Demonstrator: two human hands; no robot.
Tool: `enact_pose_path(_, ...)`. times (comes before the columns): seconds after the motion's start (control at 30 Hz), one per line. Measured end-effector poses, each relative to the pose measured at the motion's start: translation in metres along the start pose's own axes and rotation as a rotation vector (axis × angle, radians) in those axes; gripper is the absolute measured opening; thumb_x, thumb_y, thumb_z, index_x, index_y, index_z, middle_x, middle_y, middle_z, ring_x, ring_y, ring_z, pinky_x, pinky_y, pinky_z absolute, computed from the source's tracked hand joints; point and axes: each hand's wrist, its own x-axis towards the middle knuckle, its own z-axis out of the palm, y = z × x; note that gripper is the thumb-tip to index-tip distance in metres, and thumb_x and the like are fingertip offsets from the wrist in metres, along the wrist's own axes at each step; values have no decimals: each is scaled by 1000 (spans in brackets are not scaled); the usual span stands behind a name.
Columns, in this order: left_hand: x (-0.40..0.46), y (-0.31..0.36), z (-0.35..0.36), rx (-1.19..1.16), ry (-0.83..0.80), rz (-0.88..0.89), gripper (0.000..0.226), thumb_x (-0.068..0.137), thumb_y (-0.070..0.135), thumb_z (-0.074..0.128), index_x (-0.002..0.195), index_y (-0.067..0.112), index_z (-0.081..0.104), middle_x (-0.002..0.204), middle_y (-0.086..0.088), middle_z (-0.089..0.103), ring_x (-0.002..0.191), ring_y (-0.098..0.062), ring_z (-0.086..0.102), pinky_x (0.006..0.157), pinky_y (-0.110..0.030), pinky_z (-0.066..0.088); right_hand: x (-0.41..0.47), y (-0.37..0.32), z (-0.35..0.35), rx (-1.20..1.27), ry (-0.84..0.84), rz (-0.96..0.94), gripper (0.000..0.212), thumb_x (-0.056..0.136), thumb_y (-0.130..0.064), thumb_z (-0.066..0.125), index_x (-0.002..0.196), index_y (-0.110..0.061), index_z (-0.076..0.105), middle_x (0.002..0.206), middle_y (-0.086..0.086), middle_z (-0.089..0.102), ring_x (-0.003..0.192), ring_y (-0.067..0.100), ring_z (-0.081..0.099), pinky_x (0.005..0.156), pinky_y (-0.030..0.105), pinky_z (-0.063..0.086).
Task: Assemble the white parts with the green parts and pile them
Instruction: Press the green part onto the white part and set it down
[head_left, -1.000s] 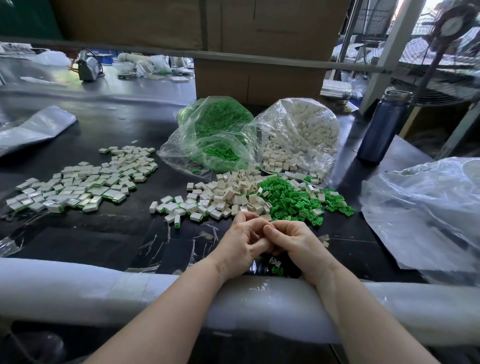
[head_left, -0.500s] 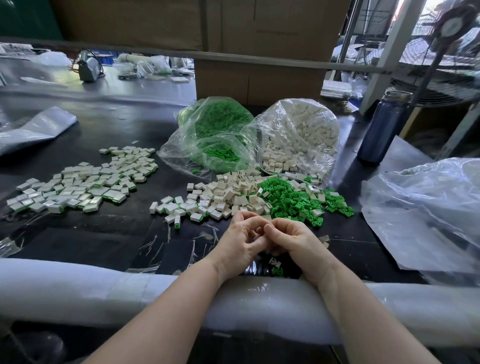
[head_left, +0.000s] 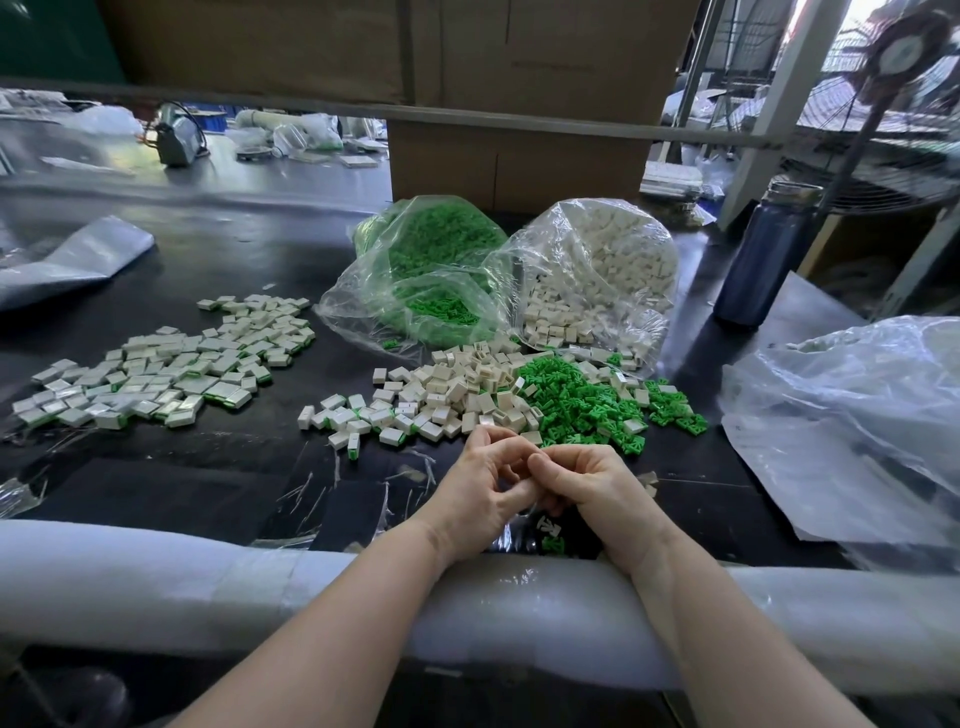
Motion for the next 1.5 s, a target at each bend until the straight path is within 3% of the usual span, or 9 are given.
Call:
enact_pose_path(0.23,1,0,1,2,-6,-5,8,88,7,60,96,5,63,106,-2,38,79,-12,46,75,-9,43,1,1,-1,5,-3,11,25,71,-31,65,80,-10,75,70,10,64,57,9,52,53,15,41)
enact_pose_path(0.33,0,1,1,-8,-21,-7,6,88,7,60,93,9,62,107,-2,38,84,-14,48,80,-13,45,0,1,-2,6,-16,18,25,72,-31,65,80,-10,75,69,10,65,57,9,52,52,15,41)
enact_pose_path(0.53,0,1,1,18,-33,9,5,87,8,62,91,11,62,105,-4,39,82,-8,46,78,-6,40,-1,2,-3,82,-9,32,13,81,-11,63,77,-4,74,60,3,67,48,3,56,46,11,41)
enact_pose_path(0.73,1,0,1,14,-18,7,7,87,5,60,92,9,62,105,-4,39,82,-12,46,76,-5,40,0,2,-1,71,-18,24,26,70,-29,66,79,-8,75,72,14,64,57,10,56,52,16,42)
enact_pose_path(1.03,0,1,1,-28,-48,6,9,86,4,61,87,13,60,107,-6,39,82,-6,47,81,-11,43,0,2,-2,63,7,43,27,67,-28,68,78,-4,75,66,13,63,51,8,53,47,14,41)
enact_pose_path(1.13,0,0,1,-32,-30,8,7,87,5,61,87,13,60,107,-6,39,82,-4,47,79,-8,42,0,1,0,53,5,33,29,70,-30,66,80,-4,74,72,16,62,58,15,53,52,18,41)
enact_pose_path(1.27,1,0,0,-117,-7,-1,5,87,7,61,91,5,62,105,-7,39,77,-12,51,73,-14,48,0,1,0,92,-31,22,30,79,-32,60,86,-6,73,79,19,60,72,26,53,67,33,41)
enact_pose_path(1.37,1,0,0,-106,-6,-1,2,87,8,62,88,10,61,106,-5,39,75,-9,49,71,-11,45,0,0,-1,107,-38,20,27,77,-26,61,85,-3,72,71,9,67,63,13,61,60,20,48)
enact_pose_path(1.5,1,-2,0,-36,-28,12,11,87,6,61,84,16,60,105,-2,38,78,-8,46,75,-8,41,0,1,-3,82,-28,24,17,84,-11,59,85,1,70,65,5,67,57,8,60,54,16,45)
